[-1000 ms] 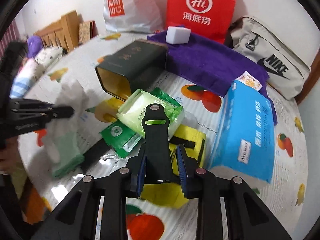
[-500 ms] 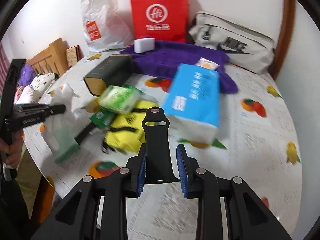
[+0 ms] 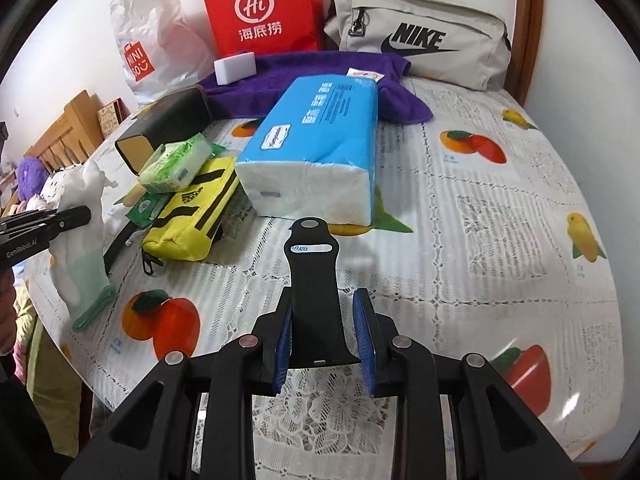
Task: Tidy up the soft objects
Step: 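Carry the glove onto the purple towel with the left gripper while the right gripper brings the strap there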
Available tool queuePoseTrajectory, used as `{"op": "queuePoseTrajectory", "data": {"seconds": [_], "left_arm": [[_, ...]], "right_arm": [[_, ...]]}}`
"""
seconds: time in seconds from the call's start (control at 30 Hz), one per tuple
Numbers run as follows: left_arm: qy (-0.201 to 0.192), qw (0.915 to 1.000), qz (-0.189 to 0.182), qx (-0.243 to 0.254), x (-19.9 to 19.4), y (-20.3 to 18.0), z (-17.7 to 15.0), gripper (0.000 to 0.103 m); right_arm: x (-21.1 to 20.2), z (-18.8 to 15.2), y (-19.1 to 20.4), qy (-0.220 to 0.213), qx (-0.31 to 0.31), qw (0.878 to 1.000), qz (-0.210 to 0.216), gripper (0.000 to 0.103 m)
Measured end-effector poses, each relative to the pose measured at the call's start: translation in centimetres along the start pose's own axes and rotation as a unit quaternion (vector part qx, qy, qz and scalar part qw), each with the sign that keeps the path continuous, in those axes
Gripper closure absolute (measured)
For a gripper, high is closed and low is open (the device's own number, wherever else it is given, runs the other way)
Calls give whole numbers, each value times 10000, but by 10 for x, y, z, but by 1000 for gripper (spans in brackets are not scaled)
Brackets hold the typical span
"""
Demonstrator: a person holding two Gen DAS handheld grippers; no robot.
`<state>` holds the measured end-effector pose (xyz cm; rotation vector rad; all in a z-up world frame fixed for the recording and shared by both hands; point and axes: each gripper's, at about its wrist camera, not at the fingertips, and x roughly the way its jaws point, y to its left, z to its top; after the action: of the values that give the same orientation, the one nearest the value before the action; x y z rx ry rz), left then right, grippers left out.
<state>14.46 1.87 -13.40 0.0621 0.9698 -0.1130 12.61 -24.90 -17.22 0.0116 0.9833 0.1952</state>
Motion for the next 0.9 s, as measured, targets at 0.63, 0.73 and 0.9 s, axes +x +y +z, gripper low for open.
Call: {"op": "queuePoseTrajectory", "data": {"seconds": [0.63,0.73,0.9], "left_arm": [[157,9979,-447,-442,3,20,14,92],[111,9974,-516,-496,-4,23,23,92],[-26,9955,-759,-562,-18,25,43,92]], "right_arm": [[13,11,-3,206,27,9994,277,74],[7,17,-1,155,-67,9991,391,74],[-11,33,5,-11,-243,9971,717,74]]}}
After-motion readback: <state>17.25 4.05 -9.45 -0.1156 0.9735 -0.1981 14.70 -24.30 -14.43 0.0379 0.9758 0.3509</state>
